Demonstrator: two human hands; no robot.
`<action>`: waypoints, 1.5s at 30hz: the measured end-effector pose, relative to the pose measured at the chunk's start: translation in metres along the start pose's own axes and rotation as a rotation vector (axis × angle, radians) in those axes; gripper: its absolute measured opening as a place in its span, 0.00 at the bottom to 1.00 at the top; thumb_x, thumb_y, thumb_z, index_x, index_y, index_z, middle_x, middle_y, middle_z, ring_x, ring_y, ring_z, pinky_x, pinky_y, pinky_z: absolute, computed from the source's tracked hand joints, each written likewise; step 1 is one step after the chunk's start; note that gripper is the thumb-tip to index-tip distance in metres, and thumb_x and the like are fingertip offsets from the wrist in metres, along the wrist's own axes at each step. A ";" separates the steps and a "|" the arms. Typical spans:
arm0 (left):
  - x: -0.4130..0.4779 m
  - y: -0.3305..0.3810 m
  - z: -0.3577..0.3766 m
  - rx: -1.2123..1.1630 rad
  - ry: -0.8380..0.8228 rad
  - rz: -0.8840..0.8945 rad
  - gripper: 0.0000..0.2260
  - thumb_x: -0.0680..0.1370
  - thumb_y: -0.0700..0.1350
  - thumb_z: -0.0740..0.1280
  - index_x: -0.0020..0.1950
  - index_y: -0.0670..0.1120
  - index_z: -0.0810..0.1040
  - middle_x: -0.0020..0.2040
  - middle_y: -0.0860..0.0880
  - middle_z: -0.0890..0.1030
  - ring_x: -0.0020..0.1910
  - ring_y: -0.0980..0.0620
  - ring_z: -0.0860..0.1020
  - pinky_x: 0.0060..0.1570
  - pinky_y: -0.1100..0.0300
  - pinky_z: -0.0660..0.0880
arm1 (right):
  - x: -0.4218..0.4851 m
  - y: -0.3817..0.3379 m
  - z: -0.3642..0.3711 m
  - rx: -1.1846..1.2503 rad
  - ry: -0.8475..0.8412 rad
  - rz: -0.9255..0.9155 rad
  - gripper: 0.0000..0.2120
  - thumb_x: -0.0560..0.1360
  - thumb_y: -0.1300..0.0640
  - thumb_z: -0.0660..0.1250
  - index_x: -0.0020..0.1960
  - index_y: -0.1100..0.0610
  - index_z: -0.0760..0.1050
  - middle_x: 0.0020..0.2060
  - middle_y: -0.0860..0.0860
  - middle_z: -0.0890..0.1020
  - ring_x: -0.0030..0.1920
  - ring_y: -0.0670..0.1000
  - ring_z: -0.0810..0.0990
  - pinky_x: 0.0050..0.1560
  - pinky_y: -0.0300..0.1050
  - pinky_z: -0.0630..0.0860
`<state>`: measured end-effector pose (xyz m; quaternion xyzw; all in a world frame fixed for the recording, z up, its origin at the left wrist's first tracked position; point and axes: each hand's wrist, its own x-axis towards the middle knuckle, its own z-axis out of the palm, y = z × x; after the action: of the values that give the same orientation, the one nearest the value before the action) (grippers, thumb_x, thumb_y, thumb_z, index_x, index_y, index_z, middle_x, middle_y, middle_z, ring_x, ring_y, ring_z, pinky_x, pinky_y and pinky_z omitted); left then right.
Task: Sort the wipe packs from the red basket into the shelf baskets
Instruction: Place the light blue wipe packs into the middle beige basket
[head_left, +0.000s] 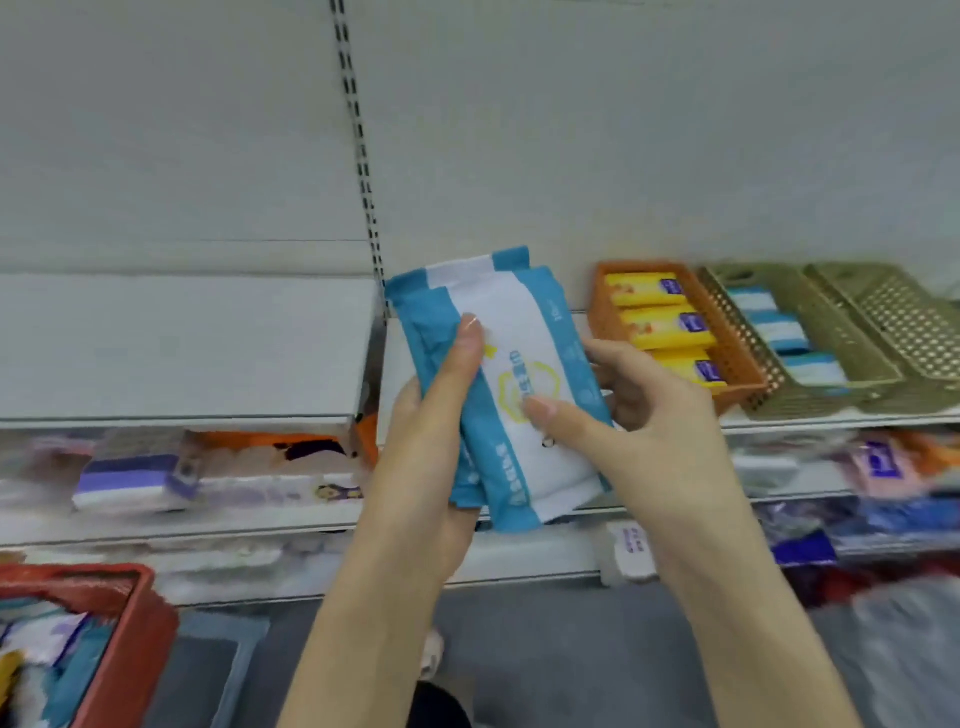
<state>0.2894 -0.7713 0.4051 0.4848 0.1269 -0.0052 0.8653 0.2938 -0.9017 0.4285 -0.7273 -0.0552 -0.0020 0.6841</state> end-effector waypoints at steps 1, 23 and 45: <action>0.000 -0.002 0.017 0.024 -0.016 -0.024 0.33 0.57 0.69 0.73 0.57 0.53 0.80 0.59 0.46 0.82 0.58 0.44 0.80 0.61 0.38 0.73 | 0.000 0.000 -0.013 0.030 0.025 0.008 0.16 0.64 0.61 0.76 0.50 0.51 0.81 0.41 0.45 0.86 0.38 0.43 0.82 0.38 0.36 0.79; 0.186 -0.075 0.160 0.486 -0.469 -0.334 0.17 0.68 0.56 0.66 0.51 0.47 0.79 0.43 0.49 0.86 0.39 0.52 0.84 0.32 0.61 0.78 | 0.135 0.083 -0.167 0.214 0.360 0.305 0.08 0.72 0.62 0.71 0.50 0.56 0.82 0.47 0.55 0.85 0.48 0.56 0.83 0.49 0.52 0.79; 0.286 -0.211 0.308 0.444 0.002 -0.336 0.08 0.76 0.44 0.68 0.54 0.47 0.79 0.45 0.50 0.86 0.40 0.51 0.84 0.33 0.59 0.78 | 0.260 0.180 -0.428 0.268 0.092 0.625 0.05 0.74 0.61 0.68 0.48 0.58 0.81 0.41 0.53 0.86 0.38 0.48 0.82 0.30 0.37 0.77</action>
<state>0.6047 -1.1095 0.3169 0.6349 0.2022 -0.1758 0.7247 0.5982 -1.3174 0.2975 -0.6118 0.2012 0.1821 0.7430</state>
